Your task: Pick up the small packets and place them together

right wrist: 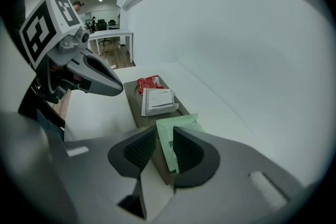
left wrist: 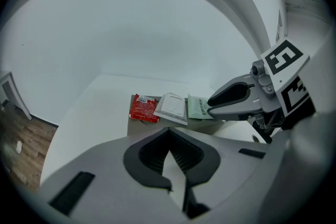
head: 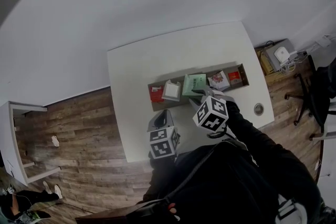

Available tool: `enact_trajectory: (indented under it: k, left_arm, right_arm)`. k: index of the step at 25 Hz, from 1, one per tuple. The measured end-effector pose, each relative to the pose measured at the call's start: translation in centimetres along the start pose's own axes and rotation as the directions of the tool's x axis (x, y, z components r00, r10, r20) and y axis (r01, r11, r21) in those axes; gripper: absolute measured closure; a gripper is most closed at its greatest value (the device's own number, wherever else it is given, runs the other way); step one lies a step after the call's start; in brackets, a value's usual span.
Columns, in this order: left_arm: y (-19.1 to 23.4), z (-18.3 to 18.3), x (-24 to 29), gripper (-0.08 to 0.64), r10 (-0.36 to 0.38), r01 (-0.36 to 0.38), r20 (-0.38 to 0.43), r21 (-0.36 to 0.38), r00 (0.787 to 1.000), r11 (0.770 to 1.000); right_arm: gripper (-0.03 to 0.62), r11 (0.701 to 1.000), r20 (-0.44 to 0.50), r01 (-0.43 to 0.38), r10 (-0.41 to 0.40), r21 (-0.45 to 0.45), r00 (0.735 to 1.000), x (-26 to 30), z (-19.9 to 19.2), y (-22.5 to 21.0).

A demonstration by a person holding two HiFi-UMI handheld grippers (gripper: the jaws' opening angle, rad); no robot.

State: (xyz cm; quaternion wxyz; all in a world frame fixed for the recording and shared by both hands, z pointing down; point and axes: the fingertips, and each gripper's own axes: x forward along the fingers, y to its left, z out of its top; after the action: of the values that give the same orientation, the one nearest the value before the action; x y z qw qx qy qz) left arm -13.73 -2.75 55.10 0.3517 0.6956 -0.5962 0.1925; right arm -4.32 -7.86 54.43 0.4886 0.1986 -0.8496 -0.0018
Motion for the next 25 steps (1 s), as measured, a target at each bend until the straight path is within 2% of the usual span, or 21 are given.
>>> enact_trajectory:
  k: [3, 7, 13, 18, 22, 25]
  left_arm:
    - [-0.3, 0.1, 0.2, 0.560, -0.005, 0.005, -0.004, 0.007, 1.000, 1.000]
    - [-0.9, 0.2, 0.5, 0.560, -0.017, 0.017, -0.007, 0.019, 1.000, 1.000]
    - [-2.1, 0.6, 0.9, 0.560, -0.036, 0.037, -0.015, 0.046, 0.999, 0.998]
    - [-2.8, 0.8, 1.4, 0.560, -0.043, 0.045, -0.021, 0.060, 0.999, 0.997]
    - [-2.9, 1.0, 1.7, 0.560, -0.041, 0.042, -0.025, 0.060, 0.999, 0.997]
    - [-2.7, 1.2, 1.9, 0.560, -0.035, 0.036, -0.026, 0.058, 0.999, 0.998]
  right_arm:
    - [0.492, 0.998, 0.034, 0.039, -0.041, 0.043, 0.999, -1.1, 0.1, -1.4]
    - [0.492, 0.985, 0.058, 0.091, -0.100, 0.148, 0.993, -3.2, -1.5, -4.4]
    - [0.479, 0.949, -0.007, 0.150, -0.155, 0.278, 0.988, -5.4, -7.3, -9.2]
    - [0.465, 0.935, -0.045, 0.125, -0.117, 0.333, 0.992, -5.4, -10.5, -10.8]
    - [0.464, 0.946, -0.055, 0.076, -0.062, 0.315, 0.997, -3.7, -10.7, -10.2]
    - [0.446, 0.959, -0.074, -0.004, 0.026, 0.284, 0.997, -2.1, -11.1, -9.3]
